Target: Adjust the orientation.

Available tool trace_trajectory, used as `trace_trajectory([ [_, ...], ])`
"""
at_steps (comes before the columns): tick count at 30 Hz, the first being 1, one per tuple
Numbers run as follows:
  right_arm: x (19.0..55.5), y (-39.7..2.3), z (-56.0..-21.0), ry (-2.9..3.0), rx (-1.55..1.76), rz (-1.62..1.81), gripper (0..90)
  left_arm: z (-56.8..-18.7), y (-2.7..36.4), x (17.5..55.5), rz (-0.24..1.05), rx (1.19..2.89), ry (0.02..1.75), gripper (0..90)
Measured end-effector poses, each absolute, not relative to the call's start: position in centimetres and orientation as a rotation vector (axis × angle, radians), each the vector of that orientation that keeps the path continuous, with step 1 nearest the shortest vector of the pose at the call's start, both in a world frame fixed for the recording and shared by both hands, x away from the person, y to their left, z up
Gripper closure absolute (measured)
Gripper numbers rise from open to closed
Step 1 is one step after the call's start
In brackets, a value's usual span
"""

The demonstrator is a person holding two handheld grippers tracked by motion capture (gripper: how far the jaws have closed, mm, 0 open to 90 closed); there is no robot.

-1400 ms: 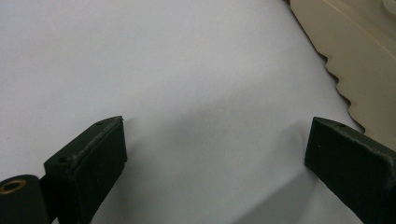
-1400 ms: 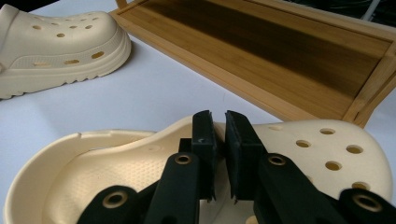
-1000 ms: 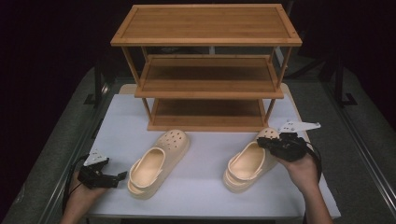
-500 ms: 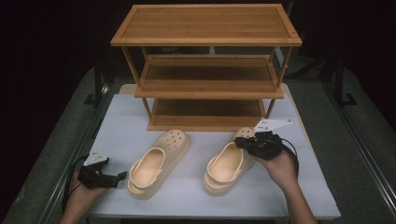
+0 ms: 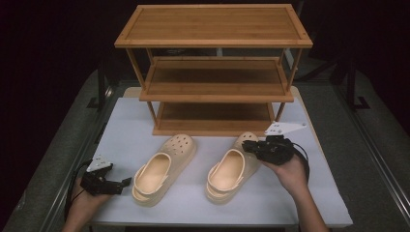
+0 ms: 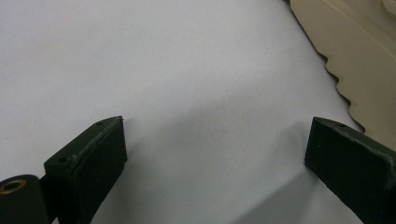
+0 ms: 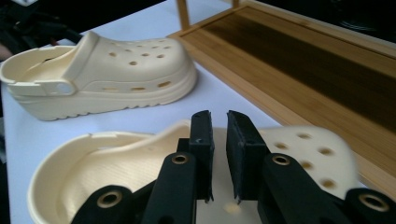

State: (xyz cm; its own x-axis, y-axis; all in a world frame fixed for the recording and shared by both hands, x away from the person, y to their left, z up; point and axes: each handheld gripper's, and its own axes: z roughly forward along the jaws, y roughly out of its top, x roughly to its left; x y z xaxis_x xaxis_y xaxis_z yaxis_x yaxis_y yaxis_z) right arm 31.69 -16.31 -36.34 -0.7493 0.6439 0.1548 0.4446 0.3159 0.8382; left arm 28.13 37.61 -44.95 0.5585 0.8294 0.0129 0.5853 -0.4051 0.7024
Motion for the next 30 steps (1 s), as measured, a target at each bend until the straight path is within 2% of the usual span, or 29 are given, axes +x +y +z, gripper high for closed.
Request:
trace_trajectory([
  [8,31.6,-20.6,-37.8,2.312,1.109,1.326,88.6,-45.0,37.6,28.1,0.48,2.137,1.13,4.8],
  [15,31.7,-23.3,-40.3,2.311,1.21,1.26,89.5,-45.0,37.6,28.1,0.48,2.137,1.13,4.8],
  [22,33.0,-23.1,-42.6,2.349,1.238,1.214,89.5,-45.0,37.6,28.1,0.479,2.138,1.129,4.8],
  [30,34.3,-21.5,-43.6,2.396,1.232,1.2,89.6,-44.9,37.6,28.2,0.477,2.141,1.127,4.8],
])
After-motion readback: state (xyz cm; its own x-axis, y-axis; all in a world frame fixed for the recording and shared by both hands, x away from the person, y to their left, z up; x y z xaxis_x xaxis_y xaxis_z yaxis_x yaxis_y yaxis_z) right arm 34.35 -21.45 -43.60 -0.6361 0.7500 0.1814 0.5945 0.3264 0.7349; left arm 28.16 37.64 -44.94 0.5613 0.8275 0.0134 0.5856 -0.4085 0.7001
